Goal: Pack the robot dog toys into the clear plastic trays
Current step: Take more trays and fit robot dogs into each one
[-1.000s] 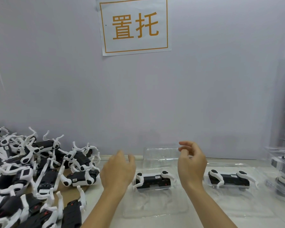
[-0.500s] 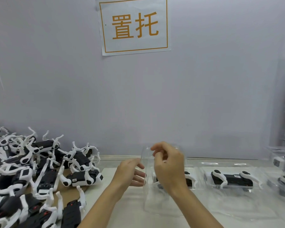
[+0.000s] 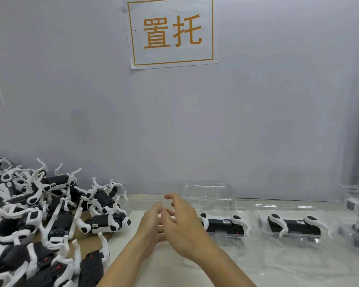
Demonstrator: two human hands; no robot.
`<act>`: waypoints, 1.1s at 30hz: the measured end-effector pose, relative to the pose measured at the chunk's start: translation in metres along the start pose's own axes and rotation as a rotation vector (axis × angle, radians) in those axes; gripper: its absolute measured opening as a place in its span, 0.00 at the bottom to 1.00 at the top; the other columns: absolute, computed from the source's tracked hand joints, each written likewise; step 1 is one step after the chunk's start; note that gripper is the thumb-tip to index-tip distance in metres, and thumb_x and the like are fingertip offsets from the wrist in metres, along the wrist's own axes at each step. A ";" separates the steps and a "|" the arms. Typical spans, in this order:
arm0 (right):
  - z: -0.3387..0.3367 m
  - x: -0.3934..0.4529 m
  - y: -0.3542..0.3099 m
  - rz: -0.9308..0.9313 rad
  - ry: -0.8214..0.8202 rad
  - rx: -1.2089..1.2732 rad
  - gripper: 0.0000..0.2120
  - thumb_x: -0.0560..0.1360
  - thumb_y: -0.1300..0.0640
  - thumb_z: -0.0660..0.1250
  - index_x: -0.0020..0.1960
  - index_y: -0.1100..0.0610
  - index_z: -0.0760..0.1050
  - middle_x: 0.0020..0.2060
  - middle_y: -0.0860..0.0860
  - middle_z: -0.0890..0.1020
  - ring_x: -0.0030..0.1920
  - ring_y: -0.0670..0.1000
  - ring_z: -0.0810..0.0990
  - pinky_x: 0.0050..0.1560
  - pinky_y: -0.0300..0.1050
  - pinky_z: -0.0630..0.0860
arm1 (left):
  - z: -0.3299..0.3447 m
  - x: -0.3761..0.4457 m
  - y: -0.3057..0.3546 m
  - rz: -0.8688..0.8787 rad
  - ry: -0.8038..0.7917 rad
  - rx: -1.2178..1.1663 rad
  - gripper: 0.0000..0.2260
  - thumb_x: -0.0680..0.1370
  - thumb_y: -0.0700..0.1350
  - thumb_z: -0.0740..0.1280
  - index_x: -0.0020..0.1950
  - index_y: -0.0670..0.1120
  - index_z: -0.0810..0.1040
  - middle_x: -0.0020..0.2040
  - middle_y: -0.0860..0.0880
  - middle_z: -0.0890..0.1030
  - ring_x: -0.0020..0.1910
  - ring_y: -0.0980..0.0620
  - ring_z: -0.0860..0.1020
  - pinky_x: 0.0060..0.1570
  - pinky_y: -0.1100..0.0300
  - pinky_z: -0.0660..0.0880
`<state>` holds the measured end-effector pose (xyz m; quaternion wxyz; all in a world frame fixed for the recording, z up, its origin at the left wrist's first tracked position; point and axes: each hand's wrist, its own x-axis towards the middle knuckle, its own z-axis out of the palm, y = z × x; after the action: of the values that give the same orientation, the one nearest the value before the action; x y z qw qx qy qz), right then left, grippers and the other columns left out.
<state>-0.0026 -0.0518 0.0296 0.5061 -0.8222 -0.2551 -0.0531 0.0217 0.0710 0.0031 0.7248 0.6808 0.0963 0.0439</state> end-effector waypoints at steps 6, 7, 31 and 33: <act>-0.005 0.002 0.002 0.057 0.025 -0.061 0.19 0.81 0.50 0.54 0.72 0.46 0.63 0.64 0.47 0.70 0.56 0.44 0.72 0.52 0.39 0.68 | 0.011 -0.008 0.002 0.013 -0.166 0.142 0.12 0.74 0.49 0.59 0.43 0.50 0.82 0.35 0.49 0.81 0.32 0.53 0.79 0.29 0.63 0.73; -0.006 0.003 0.002 0.066 0.029 -0.053 0.19 0.81 0.51 0.55 0.72 0.46 0.63 0.62 0.47 0.70 0.55 0.44 0.72 0.53 0.40 0.68 | 0.012 -0.010 0.003 0.021 -0.192 0.144 0.11 0.71 0.50 0.60 0.43 0.51 0.82 0.37 0.49 0.81 0.34 0.53 0.80 0.31 0.61 0.74; -0.042 0.007 0.002 0.267 -0.039 -0.326 0.22 0.81 0.41 0.53 0.72 0.48 0.63 0.65 0.53 0.71 0.53 0.52 0.75 0.46 0.47 0.66 | 0.014 -0.007 -0.001 0.018 -0.261 0.148 0.18 0.72 0.59 0.65 0.51 0.49 0.84 0.50 0.44 0.84 0.43 0.47 0.82 0.49 0.49 0.80; -0.049 0.010 0.004 0.287 -0.021 -0.322 0.22 0.81 0.41 0.53 0.71 0.50 0.63 0.64 0.54 0.73 0.52 0.52 0.76 0.44 0.46 0.69 | 0.013 -0.005 -0.002 0.004 -0.226 0.145 0.17 0.78 0.56 0.64 0.56 0.47 0.83 0.53 0.42 0.83 0.44 0.45 0.83 0.50 0.47 0.81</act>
<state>0.0162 -0.0921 0.0535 0.3680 -0.9208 -0.1290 -0.0122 0.0196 0.0574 0.0017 0.6800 0.7320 0.0157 -0.0386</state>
